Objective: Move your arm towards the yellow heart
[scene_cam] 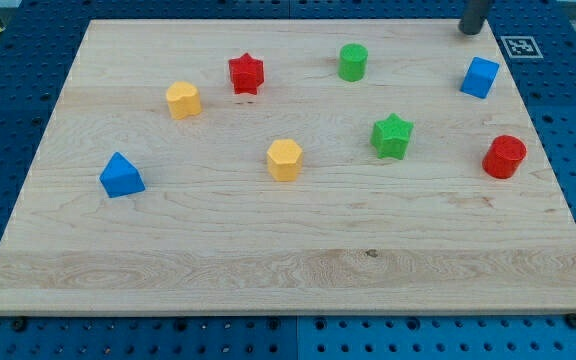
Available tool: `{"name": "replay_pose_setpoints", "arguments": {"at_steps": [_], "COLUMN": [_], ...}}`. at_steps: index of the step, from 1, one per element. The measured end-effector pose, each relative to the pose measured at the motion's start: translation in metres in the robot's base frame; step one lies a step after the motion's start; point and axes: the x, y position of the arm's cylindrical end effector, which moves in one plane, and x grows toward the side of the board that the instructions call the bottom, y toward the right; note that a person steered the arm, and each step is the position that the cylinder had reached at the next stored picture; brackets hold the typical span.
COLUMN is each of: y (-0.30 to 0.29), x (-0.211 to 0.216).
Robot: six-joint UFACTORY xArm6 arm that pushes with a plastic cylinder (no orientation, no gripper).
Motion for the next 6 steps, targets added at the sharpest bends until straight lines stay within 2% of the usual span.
{"name": "replay_pose_setpoints", "arguments": {"at_steps": [1,3,4,6], "y": [-0.046,-0.238,-0.301,-0.367], "x": [-0.001,-0.020,-0.011,0.051]}}
